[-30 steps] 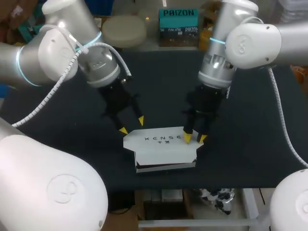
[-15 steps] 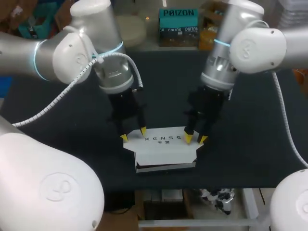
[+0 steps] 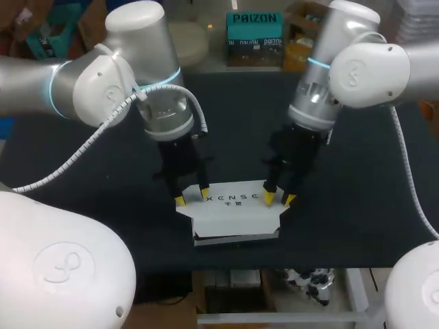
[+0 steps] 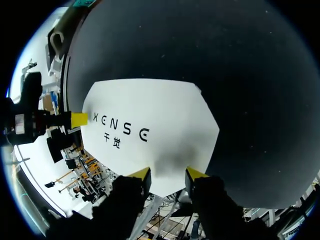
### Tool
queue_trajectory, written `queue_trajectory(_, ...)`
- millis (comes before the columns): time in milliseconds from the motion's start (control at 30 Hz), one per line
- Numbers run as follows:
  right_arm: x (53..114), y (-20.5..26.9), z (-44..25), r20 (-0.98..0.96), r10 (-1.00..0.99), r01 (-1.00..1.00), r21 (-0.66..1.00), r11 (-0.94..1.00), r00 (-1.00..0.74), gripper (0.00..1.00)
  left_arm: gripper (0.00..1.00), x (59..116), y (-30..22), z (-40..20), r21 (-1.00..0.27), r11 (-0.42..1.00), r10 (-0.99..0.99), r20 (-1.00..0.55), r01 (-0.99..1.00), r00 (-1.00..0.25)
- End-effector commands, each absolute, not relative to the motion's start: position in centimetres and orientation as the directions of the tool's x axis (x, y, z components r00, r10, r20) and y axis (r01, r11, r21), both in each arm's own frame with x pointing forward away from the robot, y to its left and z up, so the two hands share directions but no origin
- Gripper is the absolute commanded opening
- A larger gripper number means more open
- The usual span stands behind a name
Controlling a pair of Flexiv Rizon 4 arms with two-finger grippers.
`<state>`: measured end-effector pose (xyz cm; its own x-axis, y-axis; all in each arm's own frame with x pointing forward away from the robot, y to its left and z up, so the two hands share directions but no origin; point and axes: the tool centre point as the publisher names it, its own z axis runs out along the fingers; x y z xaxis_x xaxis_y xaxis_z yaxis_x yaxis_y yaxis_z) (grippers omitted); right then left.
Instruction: Assemble the packaging by folding the flat box into shape, placing the metal phone stand inside, and closing the box properly
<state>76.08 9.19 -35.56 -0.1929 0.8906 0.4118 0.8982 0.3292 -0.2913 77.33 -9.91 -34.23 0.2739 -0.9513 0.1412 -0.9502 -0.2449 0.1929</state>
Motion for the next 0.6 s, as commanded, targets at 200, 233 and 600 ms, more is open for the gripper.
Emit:
queue_trajectory(200,75.98,9.2,-35.86,0.416,0.891,0.909,-0.273,0.315,-0.184,0.46,0.51,76.77,-9.88,-34.61,0.189,-0.234,-0.949,0.168,-0.954,0.266)
queue_trajectory(233,76.0,9.21,-35.85,0.416,0.89,0.909,-0.272,0.315,-0.184,0.46,0.5,76.71,-9.88,-34.62,0.188,-0.232,-0.949,0.171,-0.954,0.265)
queue_trajectory(600,76.08,9.26,-35.68,0.407,0.895,0.912,-0.271,0.308,-0.182,0.47,0.49,76.3,-10.02,-35.01,0.193,-0.216,-0.949,0.189,-0.957,0.252)
